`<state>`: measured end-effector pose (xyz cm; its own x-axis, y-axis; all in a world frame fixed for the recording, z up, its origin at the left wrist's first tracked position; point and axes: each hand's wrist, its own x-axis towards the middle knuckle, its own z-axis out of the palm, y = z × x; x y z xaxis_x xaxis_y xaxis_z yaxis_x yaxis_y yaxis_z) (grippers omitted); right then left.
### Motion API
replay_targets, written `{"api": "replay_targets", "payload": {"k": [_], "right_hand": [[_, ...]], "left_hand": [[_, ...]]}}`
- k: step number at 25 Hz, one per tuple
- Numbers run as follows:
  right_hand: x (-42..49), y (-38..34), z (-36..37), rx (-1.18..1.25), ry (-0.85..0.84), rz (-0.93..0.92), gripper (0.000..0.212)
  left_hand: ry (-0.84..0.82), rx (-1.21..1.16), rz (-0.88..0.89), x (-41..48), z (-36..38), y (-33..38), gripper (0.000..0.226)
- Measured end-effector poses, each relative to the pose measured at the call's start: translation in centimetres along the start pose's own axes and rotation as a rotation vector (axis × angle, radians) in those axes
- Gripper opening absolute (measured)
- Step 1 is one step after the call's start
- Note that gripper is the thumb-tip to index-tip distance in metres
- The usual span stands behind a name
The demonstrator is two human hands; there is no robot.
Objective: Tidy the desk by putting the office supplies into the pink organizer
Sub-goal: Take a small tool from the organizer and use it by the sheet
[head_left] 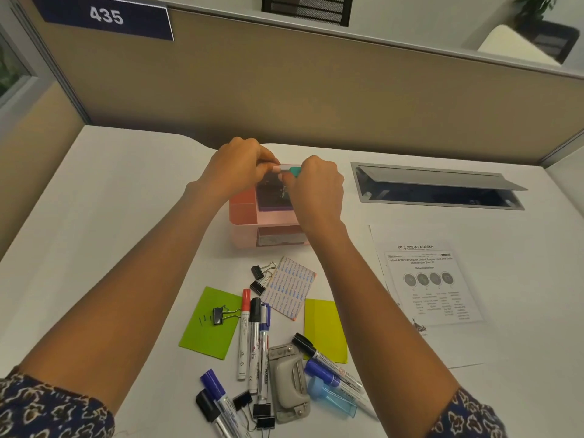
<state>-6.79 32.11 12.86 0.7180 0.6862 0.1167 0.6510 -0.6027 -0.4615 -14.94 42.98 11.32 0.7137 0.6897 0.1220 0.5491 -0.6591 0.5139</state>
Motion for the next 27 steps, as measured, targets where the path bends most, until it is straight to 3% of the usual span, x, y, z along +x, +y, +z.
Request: {"api": "replay_targets", "payload": {"k": [12, 22, 27], "right_hand": [[-1.8, 4.2, -2.1, 0.329, 0.131, 0.138, 0.031], [-3.5, 10.9, -5.6, 1.129, 0.105, 0.523, 0.030], [-4.9, 13.4, -6.9, 1.340, 0.094, 0.593, 0.029]], "left_hand": [[0.012, 0.046, 0.031, -1.4, 0.7, 0.2, 0.026], [0.140, 0.183, 0.182, -5.0, 3.7, -0.5, 0.024], [0.160, 0.268, 0.228, -6.1, 5.1, -0.6, 0.020]]}}
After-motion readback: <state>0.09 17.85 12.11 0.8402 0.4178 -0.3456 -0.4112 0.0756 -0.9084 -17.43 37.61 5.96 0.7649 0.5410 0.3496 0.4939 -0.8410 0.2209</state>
